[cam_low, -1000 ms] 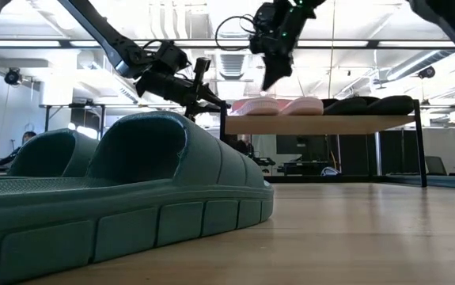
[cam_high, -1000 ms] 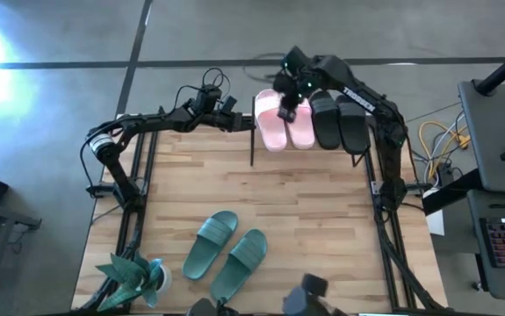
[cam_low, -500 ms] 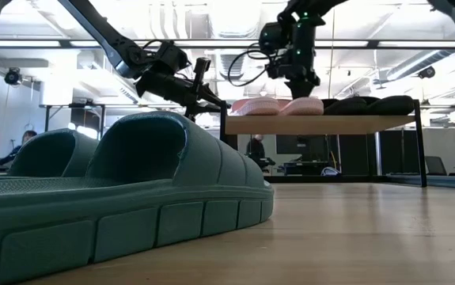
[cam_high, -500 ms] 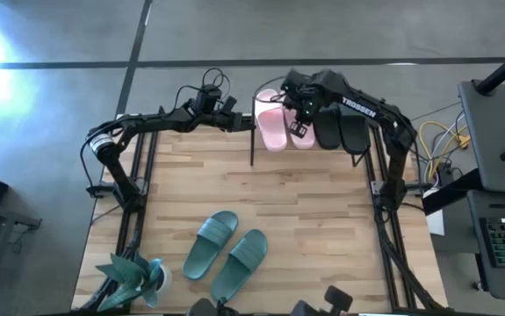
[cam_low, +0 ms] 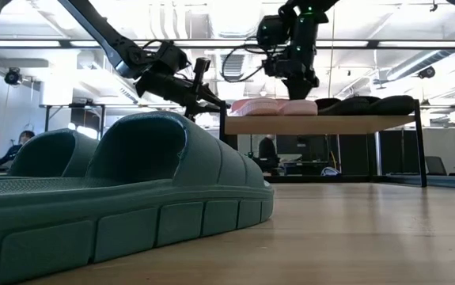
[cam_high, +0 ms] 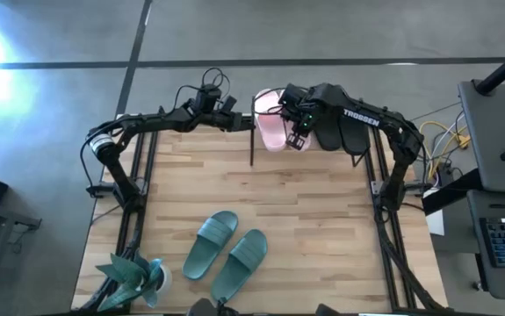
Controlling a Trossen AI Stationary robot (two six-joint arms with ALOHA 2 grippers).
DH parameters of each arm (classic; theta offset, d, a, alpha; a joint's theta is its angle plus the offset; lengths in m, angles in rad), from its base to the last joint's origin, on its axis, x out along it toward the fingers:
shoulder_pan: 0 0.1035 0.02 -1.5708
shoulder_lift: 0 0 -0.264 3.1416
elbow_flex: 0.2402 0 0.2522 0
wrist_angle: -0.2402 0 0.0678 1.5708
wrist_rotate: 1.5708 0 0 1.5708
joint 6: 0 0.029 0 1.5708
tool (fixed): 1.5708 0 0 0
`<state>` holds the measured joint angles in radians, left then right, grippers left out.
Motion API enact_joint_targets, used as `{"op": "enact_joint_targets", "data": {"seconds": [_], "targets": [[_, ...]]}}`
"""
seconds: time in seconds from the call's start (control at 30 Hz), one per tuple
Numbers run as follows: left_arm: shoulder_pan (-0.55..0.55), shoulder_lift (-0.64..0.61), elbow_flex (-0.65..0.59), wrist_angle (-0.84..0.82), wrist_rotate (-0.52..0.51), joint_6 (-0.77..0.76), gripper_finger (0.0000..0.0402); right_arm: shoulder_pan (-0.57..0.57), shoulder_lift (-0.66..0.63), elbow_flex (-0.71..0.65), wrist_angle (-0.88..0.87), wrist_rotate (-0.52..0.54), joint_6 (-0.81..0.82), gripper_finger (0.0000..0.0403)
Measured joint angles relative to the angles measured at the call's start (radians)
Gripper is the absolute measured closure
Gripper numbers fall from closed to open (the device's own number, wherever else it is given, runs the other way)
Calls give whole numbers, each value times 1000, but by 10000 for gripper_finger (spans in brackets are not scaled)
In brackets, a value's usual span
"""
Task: Pick and place slides into the shelf
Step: Adjust the pink slippers on the shelf
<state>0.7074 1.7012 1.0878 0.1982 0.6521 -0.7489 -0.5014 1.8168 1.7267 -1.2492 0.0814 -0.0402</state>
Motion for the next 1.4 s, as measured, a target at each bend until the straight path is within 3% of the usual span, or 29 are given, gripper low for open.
{"op": "enact_joint_targets", "data": {"seconds": [0.37, 0.6, 1.4], "targets": [[0, 0, 0, 1, -1, -3, 393, 17, -8, 7, 19, -41, 32, 390], [0, 0, 0, 1, 1, -4, 393, 34, -68, 60, 23, -136, 42, 390], [0, 0, 1, -6, 23, -5, 393, 126, 54, 48, 194, -161, 13, 390]]}}
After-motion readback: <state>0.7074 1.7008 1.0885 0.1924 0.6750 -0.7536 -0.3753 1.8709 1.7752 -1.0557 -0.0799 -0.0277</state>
